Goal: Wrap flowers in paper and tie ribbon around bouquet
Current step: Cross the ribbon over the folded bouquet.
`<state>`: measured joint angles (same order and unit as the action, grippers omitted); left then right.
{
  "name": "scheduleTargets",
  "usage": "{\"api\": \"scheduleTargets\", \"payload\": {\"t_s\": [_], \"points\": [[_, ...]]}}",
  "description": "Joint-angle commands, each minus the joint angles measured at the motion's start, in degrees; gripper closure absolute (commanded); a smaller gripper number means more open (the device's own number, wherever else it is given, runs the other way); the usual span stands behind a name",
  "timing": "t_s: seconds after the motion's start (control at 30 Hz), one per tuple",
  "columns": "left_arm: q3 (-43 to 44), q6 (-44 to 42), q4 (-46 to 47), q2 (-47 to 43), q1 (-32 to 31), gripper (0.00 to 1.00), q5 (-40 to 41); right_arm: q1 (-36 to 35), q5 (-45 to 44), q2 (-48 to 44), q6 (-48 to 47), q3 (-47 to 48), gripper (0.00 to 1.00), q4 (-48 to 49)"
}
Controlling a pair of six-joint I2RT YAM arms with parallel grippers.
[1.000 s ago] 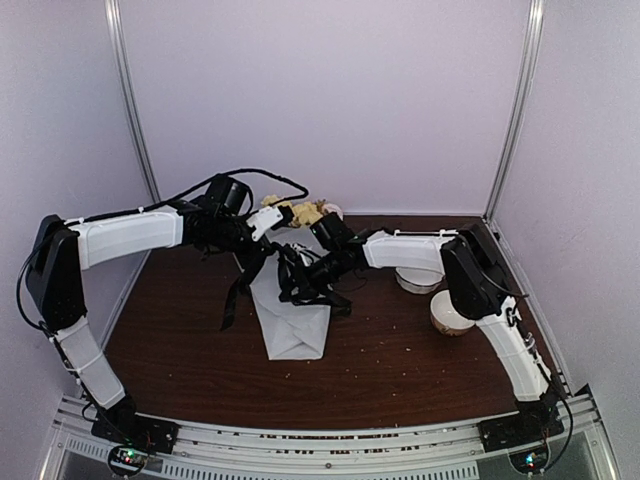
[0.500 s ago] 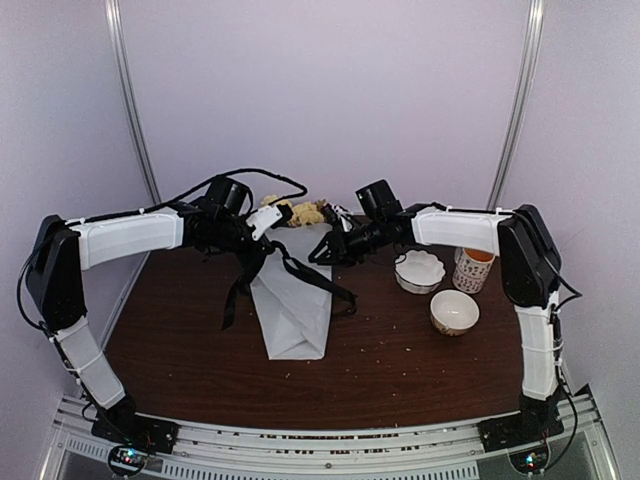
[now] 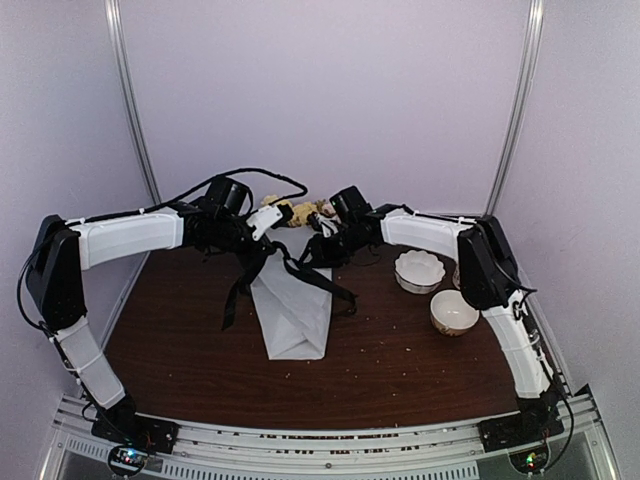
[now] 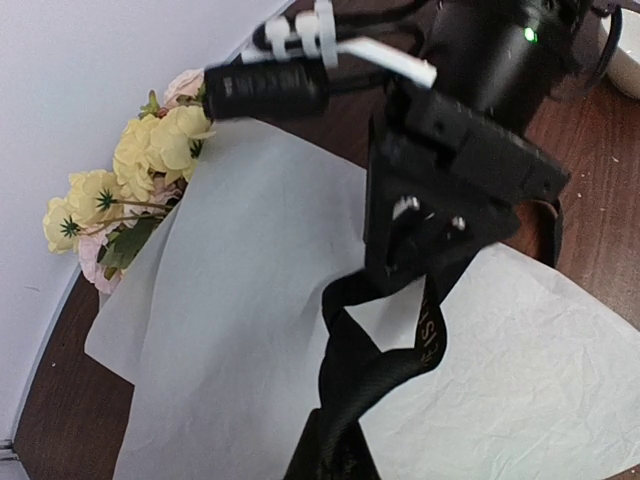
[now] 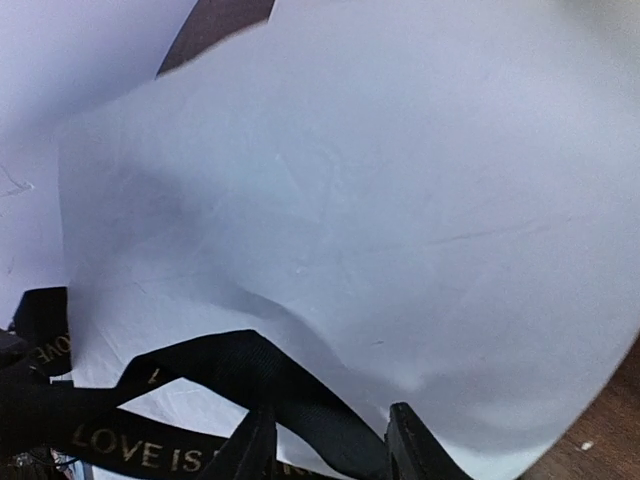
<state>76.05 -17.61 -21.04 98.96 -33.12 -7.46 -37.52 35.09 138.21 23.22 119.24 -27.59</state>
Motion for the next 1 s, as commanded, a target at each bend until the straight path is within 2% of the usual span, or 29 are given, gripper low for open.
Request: {"api": "scheduleTargets", "payload": {"t_s": [0.0,0.2,0.4,0.63,0.97], "points": [[-0.4,0.8,2.3,-0.2,-0.2,1.00,-4.1,-3.6,3.2,2.5,-0.3,1.6,0.65,-2.4],[-0.1,0.7,1.6,0.2,-0.3,1.00,-6.5,-6.0,15.3,3.3,-0.5,0.2,0.78,0.3],[1.9,3.7,0.7,4.6,-0.2,1.00,1.9,-6.7,22.7,1.7,0.2,-4.7,0.81,3.4],[9.9,9.1,-7.9,15.2,0.0,1.00,10.0,-6.6,25.5,-2.6,3.0,-13.7,0.81,9.2],[12.4,12.6,-13.7,21.4,0.1,1.00,11.9,-5.2,24.0,-6.3,12.1,-21.7,0.81,17.2]]}}
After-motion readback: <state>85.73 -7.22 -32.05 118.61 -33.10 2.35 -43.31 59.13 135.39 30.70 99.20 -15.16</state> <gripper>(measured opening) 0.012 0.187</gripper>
